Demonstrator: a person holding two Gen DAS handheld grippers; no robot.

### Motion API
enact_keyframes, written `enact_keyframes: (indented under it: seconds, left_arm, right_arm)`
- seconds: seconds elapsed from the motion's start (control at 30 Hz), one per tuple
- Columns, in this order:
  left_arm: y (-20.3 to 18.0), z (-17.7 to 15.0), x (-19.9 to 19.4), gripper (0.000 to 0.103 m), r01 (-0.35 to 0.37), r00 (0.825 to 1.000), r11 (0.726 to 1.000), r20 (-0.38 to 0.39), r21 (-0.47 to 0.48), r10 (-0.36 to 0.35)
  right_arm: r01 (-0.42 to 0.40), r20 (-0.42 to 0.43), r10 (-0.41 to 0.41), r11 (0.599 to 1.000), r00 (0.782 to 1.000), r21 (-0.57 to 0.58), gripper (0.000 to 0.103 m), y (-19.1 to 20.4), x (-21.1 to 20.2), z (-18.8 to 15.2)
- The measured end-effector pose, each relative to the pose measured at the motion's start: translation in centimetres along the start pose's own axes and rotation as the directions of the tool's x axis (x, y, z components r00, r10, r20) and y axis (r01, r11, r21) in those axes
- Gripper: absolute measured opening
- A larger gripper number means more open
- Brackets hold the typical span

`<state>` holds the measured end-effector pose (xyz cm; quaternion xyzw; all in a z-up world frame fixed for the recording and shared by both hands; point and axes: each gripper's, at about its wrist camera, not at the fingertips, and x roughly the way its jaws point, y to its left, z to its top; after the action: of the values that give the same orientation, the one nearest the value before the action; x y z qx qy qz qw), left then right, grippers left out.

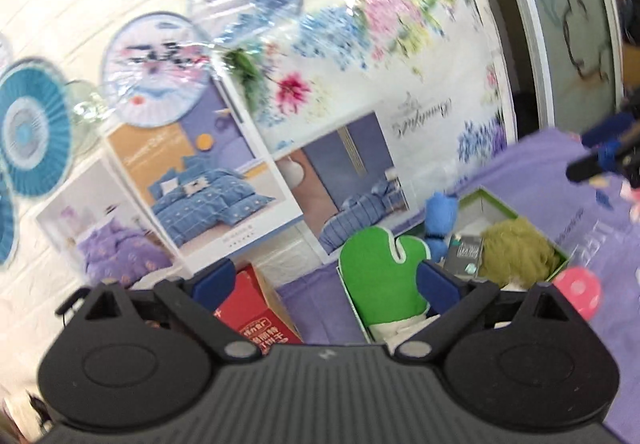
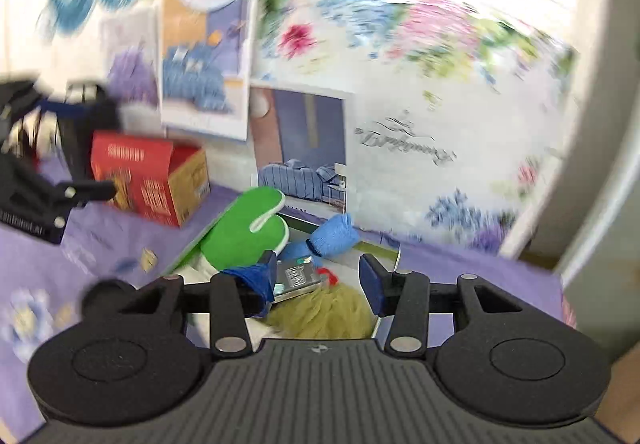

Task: Organize soft objects

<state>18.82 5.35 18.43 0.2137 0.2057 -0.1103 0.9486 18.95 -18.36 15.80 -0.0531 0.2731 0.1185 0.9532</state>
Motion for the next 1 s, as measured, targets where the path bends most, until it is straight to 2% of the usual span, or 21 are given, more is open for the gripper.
enact_keyframes:
  seconds: [0.1, 0.23, 0.3, 0.43, 0.53, 0.6, 0.67, 0.73, 0.8, 1.0]
  left_arm:
    - [-0.5, -1.1, -2.4, 0.097, -0.017, 0.999, 0.997, 0.03, -0.072, 0.02]
    - [-1.7, -2.8, -5.1, 0.097, -0.072, 0.992, 0.982, 0.086, -0.172, 0.088]
    - [-2.1, -3.5, -6.2, 0.097, -0.087, 0.989, 0.968, 0.098, -0.237, 0.113]
    - [-2.8, -5.0, -7.6, 0.097, -0.101, 0.988, 0.922, 0.074, -0.373, 0.138]
    - [-3.9, -6.3, -8.2, 0.097, -0.122, 0.989, 0.894, 0.028, -0.432, 0.148]
    - [-4.9, -7.4, -8.6, 0.097, -0.127, 0.989, 0.878, 0.004, -0.462, 0.146]
    - [-5.9, -8.7, -9.1, 0.097, -0.119, 0.991, 0.863, -0.009, -0.491, 0.131]
    - [-6.8, -10.3, -9.9, 0.097, -0.108, 0.993, 0.843, -0.009, -0.527, 0.121]
    - [-7.8, -11.6, -10.3, 0.097, -0.113, 0.993, 0.844, -0.023, -0.524, 0.119]
    - [-10.5, -14.9, -10.8, 0.097, -0.142, 0.99, 0.864, -0.051, -0.483, 0.134]
  right_arm:
    - [0.049, -0.01, -0.049, 0.997, 0.999, 0.056, 0.03, 0.6, -1.1, -1.7]
    - [0.013, 0.02, -0.016, 0.994, 1.0, 0.108, 0.03, 1.5, -2.4, -4.4]
    - [0.029, 0.051, -0.037, 0.988, 0.998, 0.15, 0.031, 1.8, -3.3, -5.7]
    - [0.12, 0.082, -0.142, 0.966, 0.987, 0.229, 0.032, 2.6, -4.6, -7.9]
    - [0.195, 0.073, -0.227, 0.933, 0.971, 0.302, 0.033, 3.6, -5.3, -9.6]
    - [0.209, 0.064, -0.252, 0.901, 0.966, 0.38, 0.033, 3.9, -5.7, -11.0]
    - [0.199, 0.055, -0.252, 0.864, 0.966, 0.463, 0.034, 4.3, -6.0, -12.8]
    - [0.164, 0.034, -0.216, 0.828, 0.976, 0.536, 0.034, 4.3, -6.1, -14.3]
    - [0.129, 0.037, -0.175, 0.835, 0.984, 0.535, 0.034, 4.7, -6.4, -15.2]
    - [0.185, 0.054, -0.242, 0.852, 0.969, 0.49, 0.035, 6.3, -7.6, -18.2]
